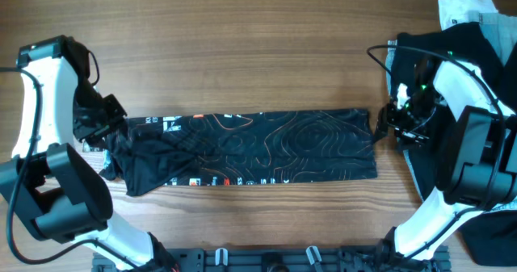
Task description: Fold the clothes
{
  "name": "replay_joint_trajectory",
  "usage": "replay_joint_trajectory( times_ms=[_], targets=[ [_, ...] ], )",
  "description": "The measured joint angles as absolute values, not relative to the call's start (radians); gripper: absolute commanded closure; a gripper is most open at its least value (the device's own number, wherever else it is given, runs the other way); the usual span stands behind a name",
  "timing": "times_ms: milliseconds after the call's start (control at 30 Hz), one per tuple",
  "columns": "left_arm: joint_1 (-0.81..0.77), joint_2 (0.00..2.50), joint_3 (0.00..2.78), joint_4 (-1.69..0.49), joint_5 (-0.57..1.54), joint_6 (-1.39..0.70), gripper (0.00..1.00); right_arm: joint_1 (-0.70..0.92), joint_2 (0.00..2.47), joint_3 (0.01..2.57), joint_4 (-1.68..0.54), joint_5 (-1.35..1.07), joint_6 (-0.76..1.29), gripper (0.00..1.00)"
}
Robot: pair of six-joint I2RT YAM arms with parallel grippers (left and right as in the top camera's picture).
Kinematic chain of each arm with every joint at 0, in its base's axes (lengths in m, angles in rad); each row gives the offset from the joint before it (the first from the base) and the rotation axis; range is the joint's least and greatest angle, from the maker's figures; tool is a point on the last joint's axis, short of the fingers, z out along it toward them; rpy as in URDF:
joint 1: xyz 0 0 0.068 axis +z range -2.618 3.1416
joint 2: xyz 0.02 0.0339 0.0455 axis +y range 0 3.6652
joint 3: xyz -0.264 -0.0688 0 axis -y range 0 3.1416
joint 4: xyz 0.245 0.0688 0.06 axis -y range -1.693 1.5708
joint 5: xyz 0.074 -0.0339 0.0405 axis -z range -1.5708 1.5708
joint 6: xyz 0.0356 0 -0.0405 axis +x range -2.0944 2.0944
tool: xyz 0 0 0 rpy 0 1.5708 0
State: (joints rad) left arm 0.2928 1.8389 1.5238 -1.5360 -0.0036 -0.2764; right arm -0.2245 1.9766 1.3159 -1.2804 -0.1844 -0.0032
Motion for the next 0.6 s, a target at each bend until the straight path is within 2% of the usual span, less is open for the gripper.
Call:
replay_joint_trajectory(
  times_ms=[33, 167, 300, 333, 433, 500, 567, 600],
  targets=[
    [0.283, 1.839, 1.523, -1.519, 0.000, -0.275, 0.44, -0.225, 1.974, 1.288, -1.254, -0.206, -0.014, 0.36],
    [0.240, 1.839, 1.523, -1.472, 0.010, -0.271, 0.44, -0.215, 1.974, 1.216, -1.210, -0.273, -0.041, 0.35],
    [0.238, 1.839, 1.523, -1.471, 0.013, -0.271, 0.44, -0.201, 1.969, 1.175, -1.148, -0.294, -0.046, 0.41],
    [0.238, 1.839, 1.523, -1.471, 0.013, -0.271, 0.44, -0.201, 1.959, 1.163, -1.131, -0.296, -0.043, 0.45],
    [0.238, 1.839, 1.523, -1.461, 0.013, -0.271, 0.43, -0.182, 1.935, 1.126, -1.085, -0.315, -0.026, 0.69],
    [0.238, 1.839, 1.523, -1.459, 0.013, -0.271, 0.43, -0.146, 1.935, 1.117, -1.076, -0.321, -0.023, 0.73],
    [0.238, 1.839, 1.523, -1.456, 0.013, -0.271, 0.42, -0.110, 1.935, 1.114, -1.073, -0.326, -0.021, 0.93],
    [0.238, 1.839, 1.523, -1.456, 0.013, -0.271, 0.42, -0.100, 1.935, 1.113, -1.067, -0.328, -0.018, 0.96]
  ],
)
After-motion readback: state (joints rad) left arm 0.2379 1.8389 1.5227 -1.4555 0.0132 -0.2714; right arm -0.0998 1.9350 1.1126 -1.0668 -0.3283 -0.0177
